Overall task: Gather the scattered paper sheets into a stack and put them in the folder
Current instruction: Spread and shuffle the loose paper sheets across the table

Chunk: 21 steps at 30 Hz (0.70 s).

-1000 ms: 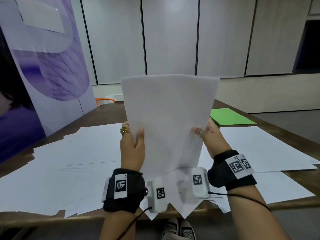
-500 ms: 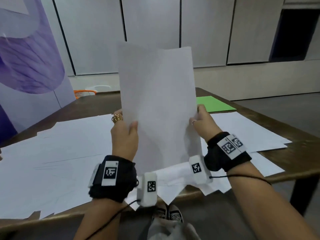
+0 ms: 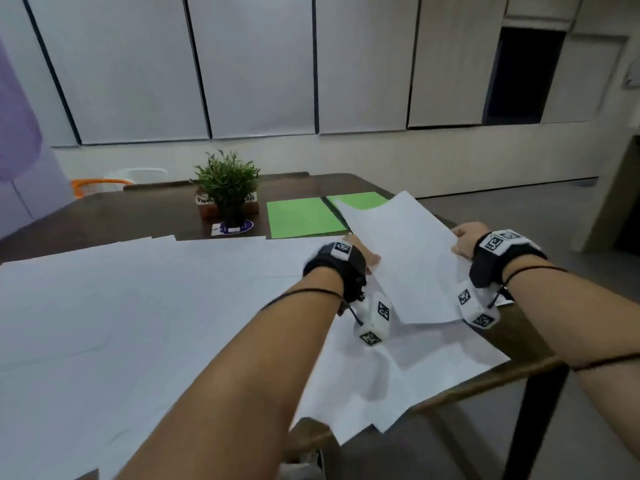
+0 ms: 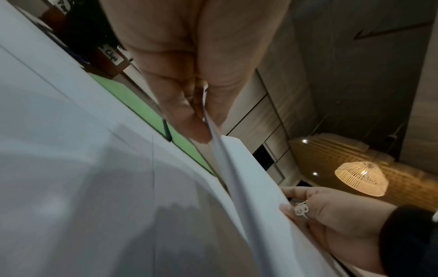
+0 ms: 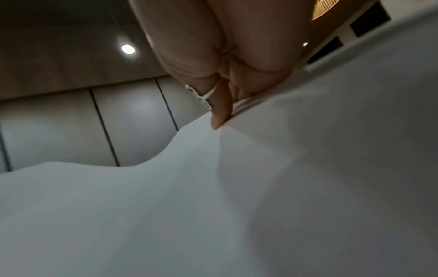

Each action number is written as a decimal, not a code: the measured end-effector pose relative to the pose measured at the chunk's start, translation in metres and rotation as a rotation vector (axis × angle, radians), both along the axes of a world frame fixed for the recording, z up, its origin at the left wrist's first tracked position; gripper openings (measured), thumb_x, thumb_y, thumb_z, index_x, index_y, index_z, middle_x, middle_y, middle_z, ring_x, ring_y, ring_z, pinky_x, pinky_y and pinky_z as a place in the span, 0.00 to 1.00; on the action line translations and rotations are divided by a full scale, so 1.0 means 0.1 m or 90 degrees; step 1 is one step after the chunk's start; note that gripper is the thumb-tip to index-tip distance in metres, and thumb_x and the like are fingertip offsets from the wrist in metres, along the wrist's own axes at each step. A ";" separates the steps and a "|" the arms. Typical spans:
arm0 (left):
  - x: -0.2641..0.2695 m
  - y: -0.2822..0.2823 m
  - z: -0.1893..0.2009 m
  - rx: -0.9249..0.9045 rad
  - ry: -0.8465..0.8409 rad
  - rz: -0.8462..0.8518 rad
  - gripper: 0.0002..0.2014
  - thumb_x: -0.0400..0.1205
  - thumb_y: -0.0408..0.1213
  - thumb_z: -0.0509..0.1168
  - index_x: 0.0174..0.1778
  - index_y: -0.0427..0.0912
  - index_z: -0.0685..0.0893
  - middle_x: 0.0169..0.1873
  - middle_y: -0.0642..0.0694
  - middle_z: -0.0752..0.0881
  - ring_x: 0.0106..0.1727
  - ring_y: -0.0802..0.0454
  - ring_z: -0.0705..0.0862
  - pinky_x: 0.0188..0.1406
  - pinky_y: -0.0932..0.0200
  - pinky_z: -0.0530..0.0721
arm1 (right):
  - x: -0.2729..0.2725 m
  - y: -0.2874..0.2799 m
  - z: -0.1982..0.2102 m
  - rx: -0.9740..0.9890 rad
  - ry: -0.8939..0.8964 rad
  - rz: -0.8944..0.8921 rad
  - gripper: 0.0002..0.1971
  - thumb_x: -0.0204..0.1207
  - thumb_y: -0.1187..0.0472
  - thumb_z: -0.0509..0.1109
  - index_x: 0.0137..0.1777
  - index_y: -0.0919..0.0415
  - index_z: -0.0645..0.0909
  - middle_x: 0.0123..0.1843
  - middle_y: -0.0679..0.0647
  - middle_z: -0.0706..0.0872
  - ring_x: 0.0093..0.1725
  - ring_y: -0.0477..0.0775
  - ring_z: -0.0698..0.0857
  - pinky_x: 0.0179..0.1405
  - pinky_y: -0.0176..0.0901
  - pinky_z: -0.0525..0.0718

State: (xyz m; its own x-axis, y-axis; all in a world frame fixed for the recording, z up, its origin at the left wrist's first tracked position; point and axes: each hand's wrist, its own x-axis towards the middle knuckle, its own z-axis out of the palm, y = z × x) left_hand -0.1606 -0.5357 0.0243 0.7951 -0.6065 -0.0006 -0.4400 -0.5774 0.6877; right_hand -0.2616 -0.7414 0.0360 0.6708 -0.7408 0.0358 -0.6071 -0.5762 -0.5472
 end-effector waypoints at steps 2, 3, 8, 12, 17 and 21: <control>0.01 -0.20 -0.07 0.094 -0.056 -0.030 0.15 0.81 0.43 0.65 0.58 0.36 0.83 0.55 0.39 0.86 0.57 0.41 0.85 0.58 0.47 0.83 | 0.04 -0.28 -0.10 -0.007 0.049 -0.018 0.15 0.72 0.75 0.67 0.58 0.70 0.84 0.55 0.61 0.86 0.50 0.55 0.82 0.46 0.40 0.75; 0.02 -0.28 -0.11 0.139 -0.088 -0.044 0.15 0.82 0.43 0.63 0.60 0.37 0.82 0.57 0.39 0.85 0.58 0.40 0.84 0.60 0.46 0.81 | 0.06 -0.42 -0.15 -0.016 0.087 -0.023 0.15 0.70 0.73 0.69 0.57 0.68 0.85 0.56 0.61 0.86 0.51 0.56 0.83 0.48 0.42 0.78; 0.06 -0.47 -0.33 0.308 -0.127 -0.072 0.27 0.78 0.54 0.66 0.67 0.41 0.76 0.63 0.41 0.81 0.62 0.39 0.81 0.62 0.46 0.80 | 0.10 -0.74 -0.36 -0.096 0.334 0.012 0.31 0.71 0.47 0.74 0.74 0.51 0.73 0.76 0.54 0.74 0.70 0.57 0.77 0.63 0.42 0.76; 0.03 -0.45 -0.43 0.373 -0.154 -0.086 0.29 0.79 0.61 0.61 0.63 0.39 0.80 0.64 0.40 0.82 0.62 0.40 0.81 0.61 0.49 0.78 | -0.04 -0.50 -0.19 -0.076 0.385 -0.003 0.39 0.64 0.30 0.70 0.75 0.43 0.70 0.78 0.52 0.71 0.67 0.54 0.79 0.54 0.38 0.74; -0.07 -0.39 -0.32 0.370 -0.145 -0.055 0.36 0.80 0.59 0.61 0.74 0.35 0.67 0.73 0.37 0.72 0.71 0.39 0.74 0.66 0.49 0.73 | 0.08 -0.48 -0.14 -0.053 0.392 -0.032 0.37 0.67 0.35 0.72 0.69 0.59 0.78 0.66 0.57 0.83 0.48 0.53 0.80 0.49 0.38 0.77; -0.12 -0.34 -0.29 0.376 -0.162 -0.056 0.35 0.81 0.59 0.60 0.74 0.35 0.67 0.72 0.37 0.73 0.70 0.39 0.75 0.66 0.49 0.73 | 0.10 -0.47 -0.12 -0.006 0.414 -0.057 0.38 0.70 0.37 0.71 0.73 0.63 0.72 0.69 0.59 0.79 0.52 0.55 0.79 0.56 0.41 0.76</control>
